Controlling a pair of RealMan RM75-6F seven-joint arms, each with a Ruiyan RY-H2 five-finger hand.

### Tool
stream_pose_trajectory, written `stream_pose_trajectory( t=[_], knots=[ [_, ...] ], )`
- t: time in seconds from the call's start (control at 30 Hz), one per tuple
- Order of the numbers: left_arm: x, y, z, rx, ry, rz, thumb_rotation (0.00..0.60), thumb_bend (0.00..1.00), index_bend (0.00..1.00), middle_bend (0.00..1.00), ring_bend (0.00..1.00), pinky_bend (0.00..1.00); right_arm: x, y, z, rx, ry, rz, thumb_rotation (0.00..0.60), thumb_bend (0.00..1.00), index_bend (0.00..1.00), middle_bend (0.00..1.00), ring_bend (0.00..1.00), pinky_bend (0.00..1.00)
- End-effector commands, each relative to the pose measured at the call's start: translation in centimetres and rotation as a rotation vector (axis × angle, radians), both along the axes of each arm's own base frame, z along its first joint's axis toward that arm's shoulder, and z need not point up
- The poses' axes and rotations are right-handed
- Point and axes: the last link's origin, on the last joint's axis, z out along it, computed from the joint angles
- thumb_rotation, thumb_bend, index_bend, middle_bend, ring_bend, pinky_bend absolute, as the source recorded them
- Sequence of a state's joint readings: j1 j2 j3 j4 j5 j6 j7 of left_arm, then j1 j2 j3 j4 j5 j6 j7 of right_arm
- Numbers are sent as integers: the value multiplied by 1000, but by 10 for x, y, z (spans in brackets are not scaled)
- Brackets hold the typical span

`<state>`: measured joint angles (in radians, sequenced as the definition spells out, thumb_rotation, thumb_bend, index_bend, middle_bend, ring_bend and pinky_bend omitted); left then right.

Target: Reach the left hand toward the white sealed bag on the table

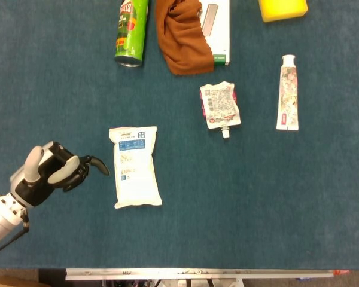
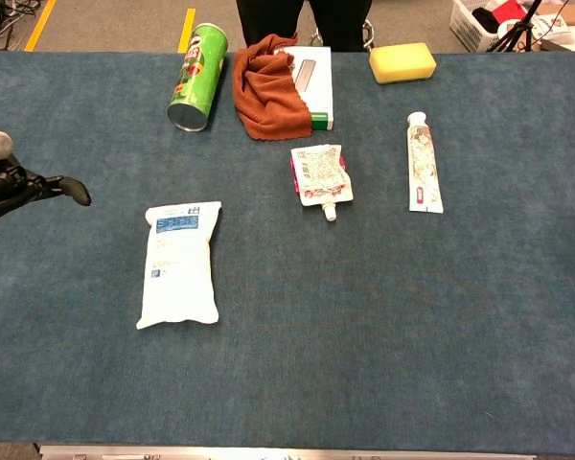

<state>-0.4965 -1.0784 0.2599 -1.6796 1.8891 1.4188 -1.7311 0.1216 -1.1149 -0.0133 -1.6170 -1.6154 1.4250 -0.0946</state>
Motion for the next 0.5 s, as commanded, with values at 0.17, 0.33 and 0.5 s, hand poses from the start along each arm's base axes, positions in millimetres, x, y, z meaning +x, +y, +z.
stream_pose_trajectory(
  t=[0.17, 0.33, 0.5],
  knots=[
    [-1, 0, 0, 4, 9, 2, 88, 0, 1000, 1000, 865, 375, -1, -1, -2, 10, 1, -7, 600, 166, 366, 368, 282, 375],
    [-1, 1, 1, 5, 9, 7, 87, 0, 1000, 1000, 866, 376, -1, -1, -1, 4, 0, -5, 600, 166, 366, 368, 282, 375],
    [-3, 0, 1, 4, 11, 10, 87, 0, 1000, 1000, 866, 377, 1, 1, 1, 0, -2, 3, 600, 167, 366, 368, 282, 375]
  ],
)
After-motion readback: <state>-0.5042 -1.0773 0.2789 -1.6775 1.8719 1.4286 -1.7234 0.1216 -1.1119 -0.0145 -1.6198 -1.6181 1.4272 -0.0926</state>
